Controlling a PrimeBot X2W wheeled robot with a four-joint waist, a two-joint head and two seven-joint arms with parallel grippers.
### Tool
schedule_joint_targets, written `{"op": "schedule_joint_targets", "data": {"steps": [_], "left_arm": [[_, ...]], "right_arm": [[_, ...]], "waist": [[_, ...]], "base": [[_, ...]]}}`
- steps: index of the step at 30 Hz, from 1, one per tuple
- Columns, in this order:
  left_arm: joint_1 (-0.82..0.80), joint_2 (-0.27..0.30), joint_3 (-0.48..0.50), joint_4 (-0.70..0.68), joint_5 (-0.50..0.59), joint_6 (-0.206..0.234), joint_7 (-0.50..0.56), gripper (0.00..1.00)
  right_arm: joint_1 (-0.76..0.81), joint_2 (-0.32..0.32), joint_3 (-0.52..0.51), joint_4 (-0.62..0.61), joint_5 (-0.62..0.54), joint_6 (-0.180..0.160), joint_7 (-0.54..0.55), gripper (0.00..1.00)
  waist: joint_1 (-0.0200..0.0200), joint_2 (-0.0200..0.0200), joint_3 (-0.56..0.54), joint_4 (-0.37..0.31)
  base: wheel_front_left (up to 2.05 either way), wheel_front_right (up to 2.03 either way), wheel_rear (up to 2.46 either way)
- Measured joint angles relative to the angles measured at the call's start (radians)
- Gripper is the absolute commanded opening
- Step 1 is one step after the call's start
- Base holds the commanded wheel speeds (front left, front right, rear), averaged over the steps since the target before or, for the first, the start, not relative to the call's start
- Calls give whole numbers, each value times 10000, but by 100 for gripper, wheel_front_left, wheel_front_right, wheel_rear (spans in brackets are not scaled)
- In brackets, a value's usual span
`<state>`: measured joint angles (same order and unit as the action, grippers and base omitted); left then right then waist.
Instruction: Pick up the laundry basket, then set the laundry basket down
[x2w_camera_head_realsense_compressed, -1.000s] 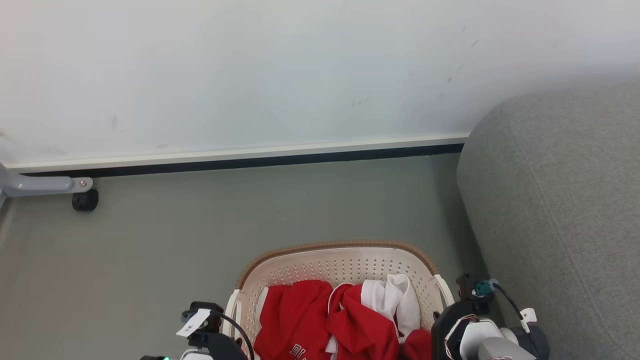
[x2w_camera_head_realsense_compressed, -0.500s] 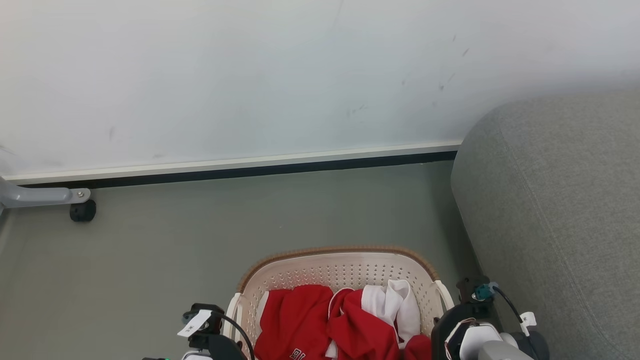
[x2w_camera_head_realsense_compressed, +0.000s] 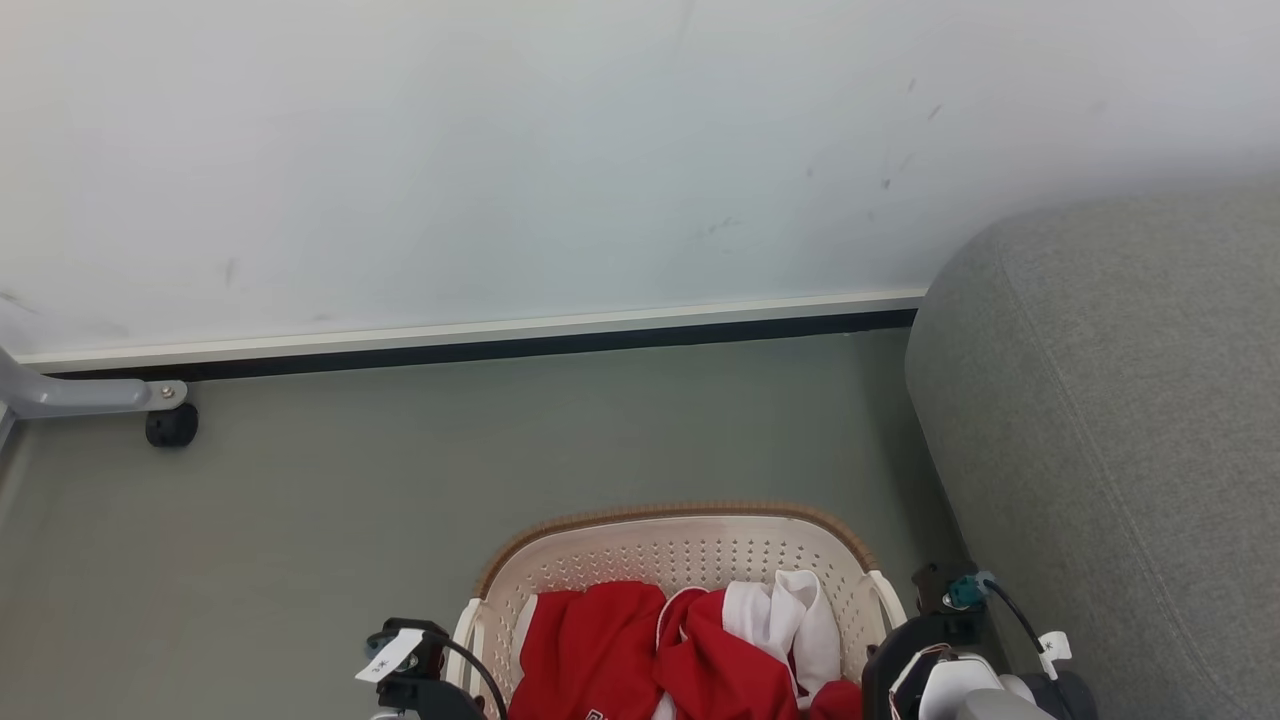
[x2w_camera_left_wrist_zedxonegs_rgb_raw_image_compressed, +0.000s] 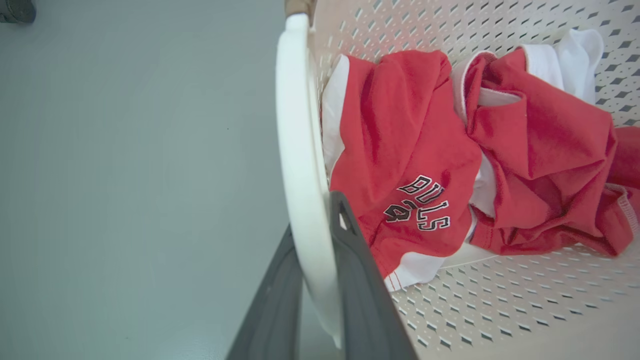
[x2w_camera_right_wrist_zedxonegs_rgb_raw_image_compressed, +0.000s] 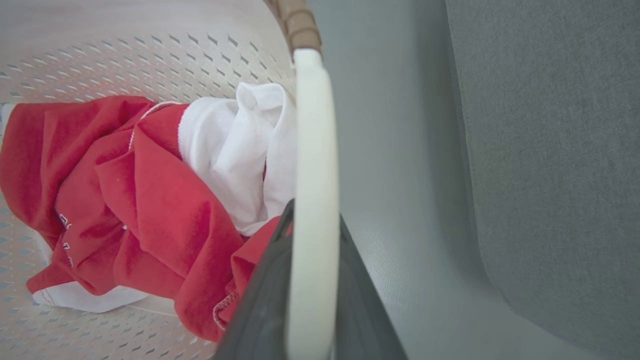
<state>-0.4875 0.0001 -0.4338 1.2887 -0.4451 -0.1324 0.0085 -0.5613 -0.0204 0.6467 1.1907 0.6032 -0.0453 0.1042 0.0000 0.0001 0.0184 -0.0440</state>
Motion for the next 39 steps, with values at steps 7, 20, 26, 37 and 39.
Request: {"op": "schedule_joint_targets", "data": {"steps": [7, 20, 26, 37, 39], "left_arm": [[39, 0, -19, 0, -10, 0, 176, 0], [42, 4, -77, 0, -12, 0, 472, 0], [57, 21, -77, 0, -27, 0, 514, 0], [59, 44, -75, 2, -90, 0, 512, 0], [58, 44, -75, 2, -90, 0, 500, 0]], "right_arm": [[2, 0, 140, 38, 209, 0, 96, 0], [9, 0, 382, 79, 407, -71, 368, 0], [12, 0, 485, 56, 500, -75, 435, 0], [12, -4, 617, 10, 771, -86, 353, 0], [11, -4, 619, 12, 817, -88, 337, 0]], "waist": [[0, 0, -53, 33], [0, 0, -87, 91], [0, 0, -85, 106], [0, 0, 114, 92], [0, 0, 180, 93]], "base": [[0, 0, 0], [0, 0, 0], [0, 0, 0], [0, 0, 0], [0, 0, 0]]}}
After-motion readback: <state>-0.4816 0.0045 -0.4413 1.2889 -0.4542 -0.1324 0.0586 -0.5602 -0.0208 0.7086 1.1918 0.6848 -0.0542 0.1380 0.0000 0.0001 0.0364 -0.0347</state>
